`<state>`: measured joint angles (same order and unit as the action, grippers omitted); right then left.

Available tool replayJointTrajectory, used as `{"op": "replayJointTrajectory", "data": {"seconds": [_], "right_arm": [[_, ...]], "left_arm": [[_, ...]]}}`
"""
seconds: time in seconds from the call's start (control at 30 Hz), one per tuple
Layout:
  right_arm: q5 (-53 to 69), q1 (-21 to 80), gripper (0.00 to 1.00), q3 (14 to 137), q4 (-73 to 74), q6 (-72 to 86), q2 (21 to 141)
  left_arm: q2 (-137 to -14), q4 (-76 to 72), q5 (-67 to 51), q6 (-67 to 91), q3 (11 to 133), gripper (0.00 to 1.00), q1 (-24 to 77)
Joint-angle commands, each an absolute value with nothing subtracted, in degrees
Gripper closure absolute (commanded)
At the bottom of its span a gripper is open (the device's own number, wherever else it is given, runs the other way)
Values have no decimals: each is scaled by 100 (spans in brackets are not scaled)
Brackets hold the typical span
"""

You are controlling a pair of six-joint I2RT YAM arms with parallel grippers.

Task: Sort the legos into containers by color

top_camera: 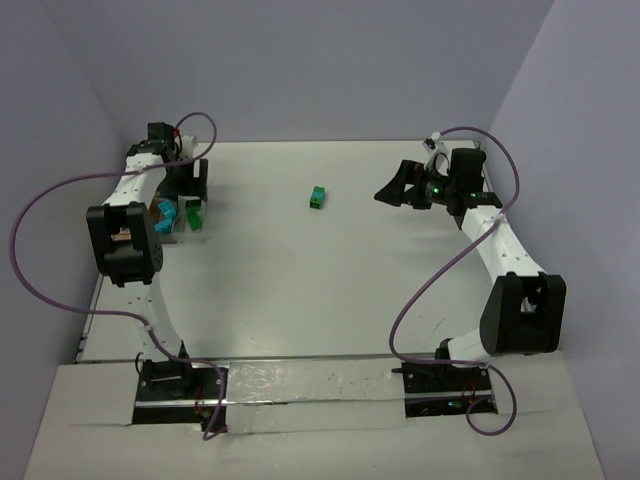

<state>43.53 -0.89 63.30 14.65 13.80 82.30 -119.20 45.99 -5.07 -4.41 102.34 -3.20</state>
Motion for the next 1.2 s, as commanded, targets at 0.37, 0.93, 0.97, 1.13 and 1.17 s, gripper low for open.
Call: {"op": "replayJointTrajectory", "data": {"seconds": [0.37, 0.93, 0.97, 1.13, 1.17], "right_arm": [[4295, -53, 0, 6420, 1406, 1379, 8037], [4125, -264, 0, 6413, 1714, 1263, 7942], [4122, -272, 0, 6401, 1702, 1266, 7931], [4157, -299, 0, 6340, 1717, 1225, 7875], [4157, -299, 0, 6331, 1723, 1216, 7875]], "left_arm": [[-10458, 3831, -1186, -600, 9979, 1, 883], [-12964, 3223, -860, 458, 11886, 2, 3102], [-13195, 3287, -803, 501, 12109, 2, 3103], [-13972, 3381, -565, 571, 12715, 9, 3144], [-14018, 3375, -519, 577, 12756, 9, 3155]]}}
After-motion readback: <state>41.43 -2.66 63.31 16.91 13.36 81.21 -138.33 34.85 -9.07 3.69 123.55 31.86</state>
